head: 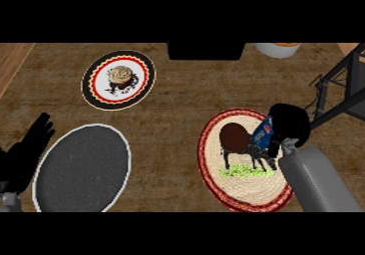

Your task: Pick the can from the placemat and place it in the tiered shelf

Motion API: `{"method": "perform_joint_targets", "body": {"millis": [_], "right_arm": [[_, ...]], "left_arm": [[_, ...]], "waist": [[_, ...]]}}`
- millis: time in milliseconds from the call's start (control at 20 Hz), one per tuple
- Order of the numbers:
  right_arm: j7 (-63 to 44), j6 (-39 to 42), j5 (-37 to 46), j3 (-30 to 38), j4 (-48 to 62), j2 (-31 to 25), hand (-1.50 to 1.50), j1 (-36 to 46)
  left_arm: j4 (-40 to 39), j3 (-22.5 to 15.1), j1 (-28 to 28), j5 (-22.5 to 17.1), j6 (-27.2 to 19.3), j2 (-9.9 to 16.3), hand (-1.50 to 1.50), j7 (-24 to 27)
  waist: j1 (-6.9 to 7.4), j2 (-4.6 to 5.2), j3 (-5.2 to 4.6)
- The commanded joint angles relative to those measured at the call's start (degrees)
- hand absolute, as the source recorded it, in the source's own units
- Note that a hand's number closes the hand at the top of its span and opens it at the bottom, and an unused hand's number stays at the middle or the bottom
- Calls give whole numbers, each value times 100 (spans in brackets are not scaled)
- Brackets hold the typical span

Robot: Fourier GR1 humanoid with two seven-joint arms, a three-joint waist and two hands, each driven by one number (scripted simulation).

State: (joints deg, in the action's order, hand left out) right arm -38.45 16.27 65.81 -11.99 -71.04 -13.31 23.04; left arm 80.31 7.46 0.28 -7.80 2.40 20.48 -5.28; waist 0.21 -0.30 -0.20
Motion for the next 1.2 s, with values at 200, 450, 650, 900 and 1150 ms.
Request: {"method": "perform_joint_targets", "body": {"millis": [200, 450, 650, 900, 1150], "right_arm": [[1658, -369, -877, 526, -1693, -969, 150, -1310], [2195, -400, -1405, 1104, -2853, -1446, 150, -2224], [2025, 209, -2172, 1828, -4027, -1623, 150, -2425], [1647, 728, -3416, 2894, -5152, -1469, 150, -2827], [953, 1128, -4894, 3949, -6107, -1121, 150, -2961]], "left_arm": [[81, 129, 214, 0, 22, -36, 0, 26], [425, 77, 144, 31, 29, -6, 0, -386], [3, 89, 225, 172, -102, -258, 0, 122], [504, 62, 443, 108, -76, -241, 0, -263], [384, 309, 493, 12, 56, -83, 0, -75]], "waist": [[-159, -12, 20], [-118, 0, 20], [-177, -5, 12], [-206, -33, 14], [-241, -41, 11]]}}
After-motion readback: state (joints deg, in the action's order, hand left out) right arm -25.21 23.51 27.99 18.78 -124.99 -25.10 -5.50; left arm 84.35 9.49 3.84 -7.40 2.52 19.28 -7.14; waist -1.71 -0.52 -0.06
